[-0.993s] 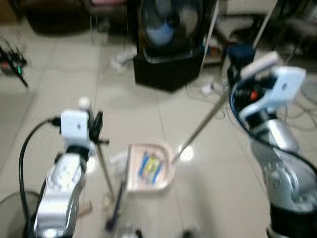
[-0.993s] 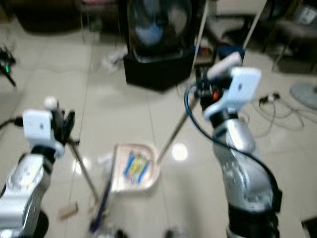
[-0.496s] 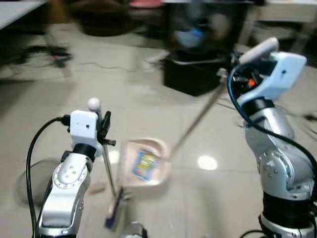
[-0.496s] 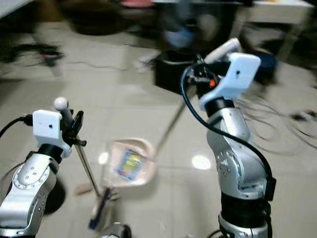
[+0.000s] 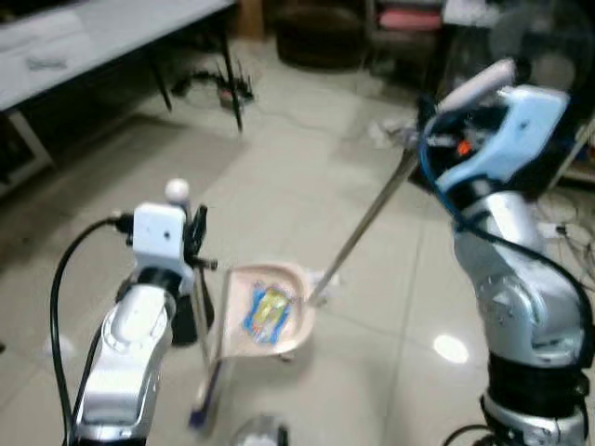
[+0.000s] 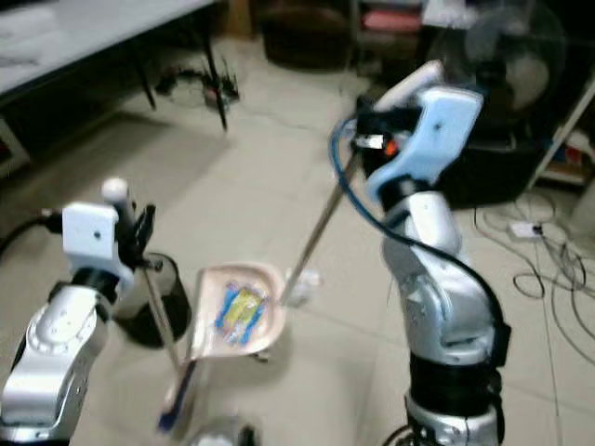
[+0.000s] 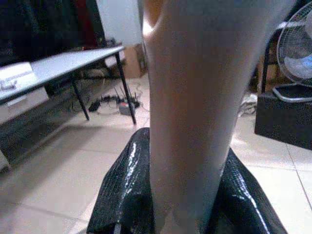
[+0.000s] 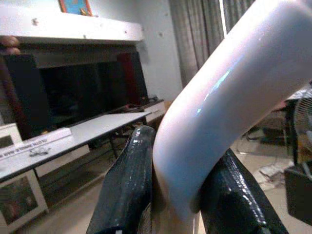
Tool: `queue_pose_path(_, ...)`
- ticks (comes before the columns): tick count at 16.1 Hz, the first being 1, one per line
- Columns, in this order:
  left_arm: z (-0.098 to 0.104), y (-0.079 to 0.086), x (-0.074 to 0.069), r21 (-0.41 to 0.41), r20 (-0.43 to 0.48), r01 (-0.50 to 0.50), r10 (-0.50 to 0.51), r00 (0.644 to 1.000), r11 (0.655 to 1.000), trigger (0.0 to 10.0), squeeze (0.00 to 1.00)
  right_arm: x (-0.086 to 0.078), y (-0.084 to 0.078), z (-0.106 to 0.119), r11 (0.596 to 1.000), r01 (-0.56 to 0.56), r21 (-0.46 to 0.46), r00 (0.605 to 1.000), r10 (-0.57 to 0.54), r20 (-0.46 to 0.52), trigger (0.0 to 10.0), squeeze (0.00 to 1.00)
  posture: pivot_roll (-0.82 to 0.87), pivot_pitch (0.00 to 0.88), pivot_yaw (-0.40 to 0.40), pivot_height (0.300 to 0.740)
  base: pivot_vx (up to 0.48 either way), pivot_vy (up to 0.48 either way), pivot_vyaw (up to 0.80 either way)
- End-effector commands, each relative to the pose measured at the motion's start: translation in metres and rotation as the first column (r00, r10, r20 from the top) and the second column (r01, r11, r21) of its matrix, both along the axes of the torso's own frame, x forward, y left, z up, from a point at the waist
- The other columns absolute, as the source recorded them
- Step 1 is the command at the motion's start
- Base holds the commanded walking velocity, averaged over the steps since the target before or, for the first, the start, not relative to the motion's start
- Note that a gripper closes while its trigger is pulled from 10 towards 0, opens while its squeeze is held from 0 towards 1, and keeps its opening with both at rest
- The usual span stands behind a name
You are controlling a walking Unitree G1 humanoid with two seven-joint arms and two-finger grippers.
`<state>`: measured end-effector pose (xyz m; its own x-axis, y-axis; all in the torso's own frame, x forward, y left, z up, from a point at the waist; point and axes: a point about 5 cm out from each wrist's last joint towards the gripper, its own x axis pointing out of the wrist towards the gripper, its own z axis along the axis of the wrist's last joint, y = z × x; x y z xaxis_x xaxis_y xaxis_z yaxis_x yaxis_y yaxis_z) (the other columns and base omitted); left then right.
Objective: Sweep floor
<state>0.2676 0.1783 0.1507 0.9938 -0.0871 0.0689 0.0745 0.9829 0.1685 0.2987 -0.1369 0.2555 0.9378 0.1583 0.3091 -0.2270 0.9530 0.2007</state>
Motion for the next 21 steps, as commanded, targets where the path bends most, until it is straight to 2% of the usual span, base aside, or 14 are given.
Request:
queue_pose_path(1,0.015,-0.006,0.002,0.019,0.077,0.034,-0.035,0.996,0.999,10.0,0.0,-0.001,0.0,0.008,1.0,0.009,0.015,0.999,-0.01,0.04,10.0,0.0,0.0,0.028,0.04,0.74,0.0,0.0,0.72)
queue_pose_path(6,0.012,-0.006,-0.001,0.028,0.064,0.05,-0.052,0.997,0.998,10.0,0.0,0.003,-0.004,0.011,0.998,0.05,0.034,0.998,-0.052,0.047,10.0,0.0,0.0,0.026,0.043,0.74,0.331,0.0,0.67)
queue_pose_path(11,0.008,-0.002,-0.003,0.031,0.049,0.043,-0.045,0.998,0.999,10.0,0.0,0.007,-0.002,0.012,0.999,0.038,0.017,0.998,-0.039,0.052,10.0,0.0,0.01,0.043,0.037,0.74,0.415,0.0,0.0)
queue_pose_path(21,0.004,0.0,-0.007,0.033,0.032,0.035,-0.036,0.999,0.999,10.0,0.0,0.01,0.001,0.013,0.999,0.017,0.032,0.998,-0.019,0.057,10.0,0.0,0.02,0.049,0.03,0.74,0.432,0.0,0.79)
